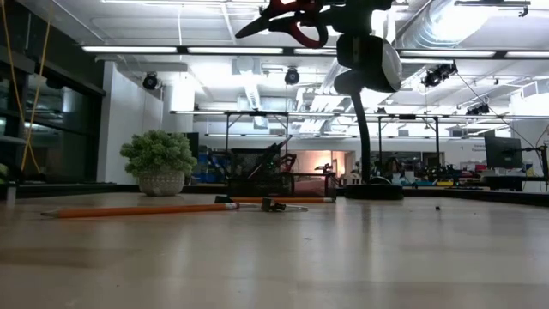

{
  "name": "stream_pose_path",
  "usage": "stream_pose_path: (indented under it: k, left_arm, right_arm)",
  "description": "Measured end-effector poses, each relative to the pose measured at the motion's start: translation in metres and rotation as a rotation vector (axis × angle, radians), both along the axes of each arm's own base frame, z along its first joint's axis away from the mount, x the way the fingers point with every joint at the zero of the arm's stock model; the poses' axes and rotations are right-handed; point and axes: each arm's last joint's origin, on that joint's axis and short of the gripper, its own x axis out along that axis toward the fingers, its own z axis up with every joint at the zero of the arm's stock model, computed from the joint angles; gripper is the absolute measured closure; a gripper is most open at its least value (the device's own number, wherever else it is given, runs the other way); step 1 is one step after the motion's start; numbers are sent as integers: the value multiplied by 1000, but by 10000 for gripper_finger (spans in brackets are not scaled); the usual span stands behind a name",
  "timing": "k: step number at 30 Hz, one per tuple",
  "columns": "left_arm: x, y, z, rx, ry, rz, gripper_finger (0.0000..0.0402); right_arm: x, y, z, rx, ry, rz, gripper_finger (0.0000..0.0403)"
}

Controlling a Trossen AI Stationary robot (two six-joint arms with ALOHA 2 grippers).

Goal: Pick and place office supplies into organizer
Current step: Put the black scissors into the black desk organizer

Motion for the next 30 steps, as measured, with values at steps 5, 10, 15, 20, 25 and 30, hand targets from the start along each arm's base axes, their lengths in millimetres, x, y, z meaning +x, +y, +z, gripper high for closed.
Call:
stream_pose_path:
  k: [5, 10, 15, 20, 25, 30]
  left_arm:
    - [7, 9, -1, -40, 44, -102, 218]
    - [16, 12, -6, -38, 64, -136, 218]
    - [29, 8, -12, 21, 63, -189, 218]
    - [38, 9, -25, 91, 131, -204, 218]
    - [48, 19, -36, 143, 177, -153, 218]
    - [54, 33, -41, 146, 194, -100, 218]
  right_arm:
    - [0, 0, 0, 0, 0, 1, 330]
    - [0, 0, 0, 0, -1, 1, 330]
    - [0, -1, 0, 4, -3, 3, 330]
    - [0, -1, 0, 10, -4, 12, 330]
    - [0, 0, 1, 21, -7, 29, 330]
    - [0, 0, 1, 22, -7, 29, 330]
